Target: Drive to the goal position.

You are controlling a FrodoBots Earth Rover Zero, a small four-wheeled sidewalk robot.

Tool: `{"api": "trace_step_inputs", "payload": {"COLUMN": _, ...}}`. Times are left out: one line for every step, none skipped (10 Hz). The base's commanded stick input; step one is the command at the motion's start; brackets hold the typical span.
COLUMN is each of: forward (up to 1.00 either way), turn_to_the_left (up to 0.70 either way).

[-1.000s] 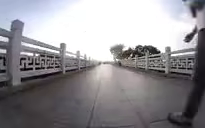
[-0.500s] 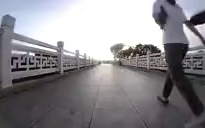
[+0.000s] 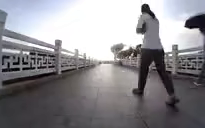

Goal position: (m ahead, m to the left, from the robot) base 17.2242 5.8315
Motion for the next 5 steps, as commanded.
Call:
{"api": "trace_step_inputs", "payload": {"forward": 0.45, "turn_to_the_left": 0.0}}
{"api": "trace_step_inputs", "payload": {"forward": 0.45, "turn_to_the_left": 0.0}}
{"api": "trace_step_inputs", "payload": {"forward": 0.45, "turn_to_the_left": 0.0}}
{"api": "trace_step_inputs", "payload": {"forward": 0.45, "turn_to_the_left": 0.0}}
{"api": "trace_step_inputs", "payload": {"forward": 0.45, "turn_to_the_left": 0.0}}
